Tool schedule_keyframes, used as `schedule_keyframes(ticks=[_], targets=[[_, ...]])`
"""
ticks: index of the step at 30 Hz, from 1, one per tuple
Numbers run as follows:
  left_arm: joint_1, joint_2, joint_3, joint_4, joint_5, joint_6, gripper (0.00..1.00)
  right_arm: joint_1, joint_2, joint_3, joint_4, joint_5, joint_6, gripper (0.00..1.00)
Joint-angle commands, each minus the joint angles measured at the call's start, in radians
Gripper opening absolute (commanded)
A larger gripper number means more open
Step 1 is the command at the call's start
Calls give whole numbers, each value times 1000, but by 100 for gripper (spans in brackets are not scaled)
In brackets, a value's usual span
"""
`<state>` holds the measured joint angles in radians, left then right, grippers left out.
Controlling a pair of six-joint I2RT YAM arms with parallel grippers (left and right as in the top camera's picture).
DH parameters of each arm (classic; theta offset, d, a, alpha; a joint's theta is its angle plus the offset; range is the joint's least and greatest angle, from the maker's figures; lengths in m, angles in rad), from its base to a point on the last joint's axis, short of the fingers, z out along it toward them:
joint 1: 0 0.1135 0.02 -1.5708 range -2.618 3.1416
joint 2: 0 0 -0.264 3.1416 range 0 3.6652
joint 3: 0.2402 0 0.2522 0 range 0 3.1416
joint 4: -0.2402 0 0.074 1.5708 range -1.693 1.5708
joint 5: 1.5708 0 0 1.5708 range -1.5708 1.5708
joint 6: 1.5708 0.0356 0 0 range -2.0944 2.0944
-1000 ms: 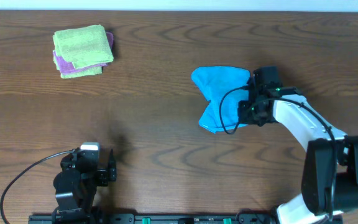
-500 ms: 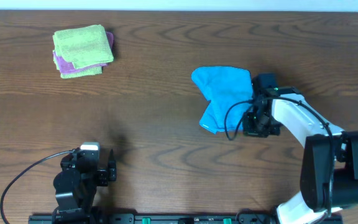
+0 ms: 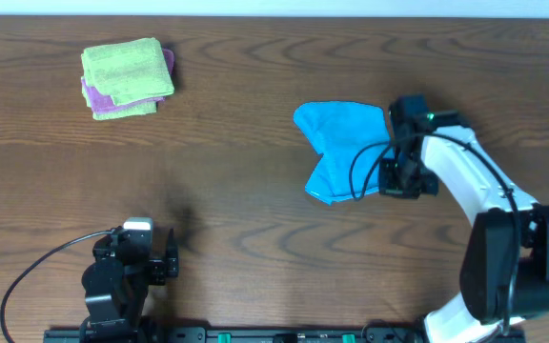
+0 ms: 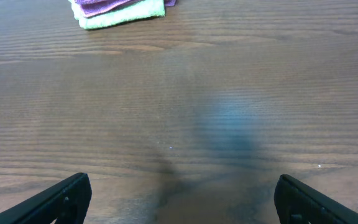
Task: Fold the cloth
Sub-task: 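Lower the blue cloth, open the right gripper and release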
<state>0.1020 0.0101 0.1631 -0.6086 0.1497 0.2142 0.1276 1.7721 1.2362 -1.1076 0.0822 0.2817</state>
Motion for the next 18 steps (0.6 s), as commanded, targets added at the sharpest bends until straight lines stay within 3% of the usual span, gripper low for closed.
schedule_keyframes(ticks=[1,7,18], targets=[[1,-6,-6,0,0,10,95,2,-10,97,-43,4,18,1],[1,-6,-6,0,0,10,95,24,-147,144,-39,-1,17,2],[1,-6,-6,0,-51,11,95,33,-667,19,-12,5,-5,1]])
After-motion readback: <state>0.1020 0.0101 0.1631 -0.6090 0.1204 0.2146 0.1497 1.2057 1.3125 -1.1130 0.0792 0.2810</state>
